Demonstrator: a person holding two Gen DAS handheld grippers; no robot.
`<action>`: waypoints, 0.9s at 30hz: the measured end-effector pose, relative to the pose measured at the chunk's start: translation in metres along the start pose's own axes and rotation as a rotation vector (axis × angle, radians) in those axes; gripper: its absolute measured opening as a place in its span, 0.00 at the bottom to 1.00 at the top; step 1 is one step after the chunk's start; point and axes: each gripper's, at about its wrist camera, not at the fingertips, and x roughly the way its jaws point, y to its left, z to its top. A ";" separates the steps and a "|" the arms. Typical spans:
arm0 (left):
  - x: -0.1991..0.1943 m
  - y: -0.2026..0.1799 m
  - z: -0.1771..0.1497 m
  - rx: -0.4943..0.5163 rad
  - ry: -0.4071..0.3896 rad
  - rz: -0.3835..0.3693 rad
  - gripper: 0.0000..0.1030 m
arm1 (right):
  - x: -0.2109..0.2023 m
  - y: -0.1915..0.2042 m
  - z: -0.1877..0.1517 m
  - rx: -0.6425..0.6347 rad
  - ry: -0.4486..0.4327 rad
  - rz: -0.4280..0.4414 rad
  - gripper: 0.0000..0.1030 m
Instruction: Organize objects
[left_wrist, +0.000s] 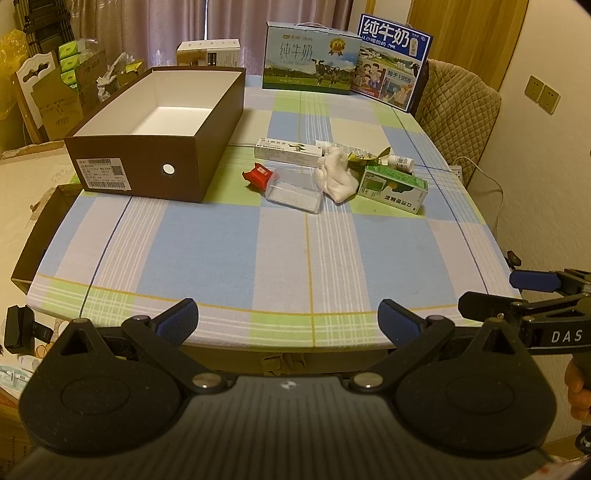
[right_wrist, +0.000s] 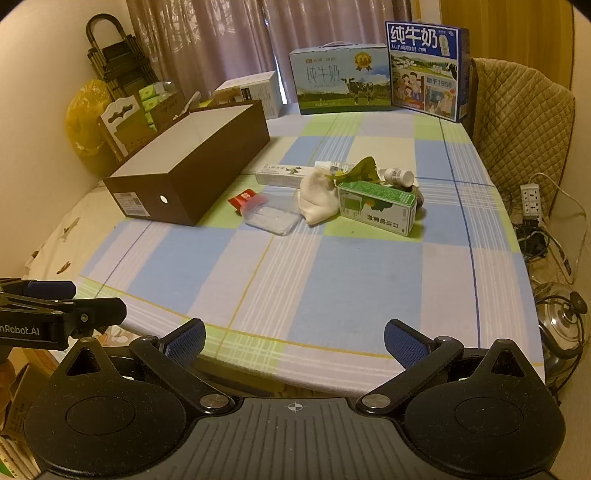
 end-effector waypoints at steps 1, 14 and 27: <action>0.002 0.000 0.001 0.000 0.002 0.000 0.99 | 0.000 0.000 0.000 0.000 0.001 0.001 0.98; 0.011 -0.003 0.008 -0.004 0.020 0.001 0.99 | 0.006 -0.007 0.005 0.000 0.014 0.007 0.98; 0.021 -0.007 0.015 -0.013 0.039 0.003 0.99 | 0.015 -0.017 0.011 0.001 0.028 0.010 0.98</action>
